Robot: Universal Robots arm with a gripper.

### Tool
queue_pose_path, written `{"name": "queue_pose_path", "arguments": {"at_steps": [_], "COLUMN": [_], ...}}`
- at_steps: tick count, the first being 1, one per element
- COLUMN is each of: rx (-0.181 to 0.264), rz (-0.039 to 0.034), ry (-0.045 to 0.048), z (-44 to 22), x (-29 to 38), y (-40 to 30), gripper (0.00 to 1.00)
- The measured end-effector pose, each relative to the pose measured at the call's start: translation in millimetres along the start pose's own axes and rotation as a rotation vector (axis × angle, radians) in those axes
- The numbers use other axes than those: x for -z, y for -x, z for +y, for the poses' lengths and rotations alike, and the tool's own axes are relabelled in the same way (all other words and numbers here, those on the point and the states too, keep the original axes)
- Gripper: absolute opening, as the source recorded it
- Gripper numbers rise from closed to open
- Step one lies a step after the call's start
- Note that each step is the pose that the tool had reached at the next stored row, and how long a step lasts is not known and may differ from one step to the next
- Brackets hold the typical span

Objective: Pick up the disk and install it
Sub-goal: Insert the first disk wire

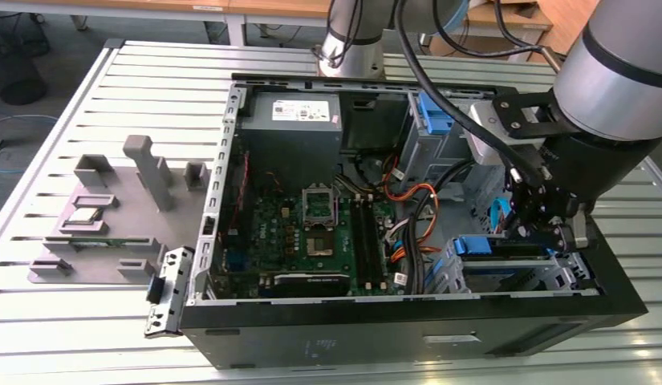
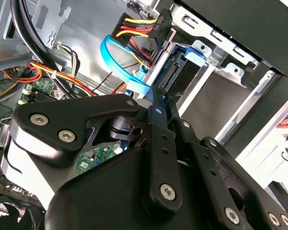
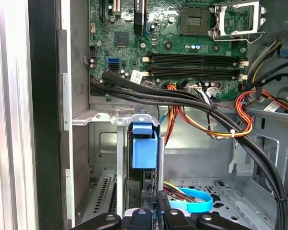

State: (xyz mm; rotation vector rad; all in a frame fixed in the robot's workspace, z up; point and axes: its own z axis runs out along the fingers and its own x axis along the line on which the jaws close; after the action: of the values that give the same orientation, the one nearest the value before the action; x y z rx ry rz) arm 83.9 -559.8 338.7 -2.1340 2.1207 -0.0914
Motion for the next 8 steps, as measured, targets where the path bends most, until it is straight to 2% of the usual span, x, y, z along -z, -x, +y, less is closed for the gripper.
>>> {"name": "queue_pose_path", "arguments": {"at_steps": [5,8], "rx": [0.001,0.001], "rz": [0.0005,0.0003], "ry": [-0.0001,-0.0007], "z": [0.4,0.7], "x": [-0.4,-2.9], "y": [-0.1,-0.2], "gripper": [0.16,0.16]}}
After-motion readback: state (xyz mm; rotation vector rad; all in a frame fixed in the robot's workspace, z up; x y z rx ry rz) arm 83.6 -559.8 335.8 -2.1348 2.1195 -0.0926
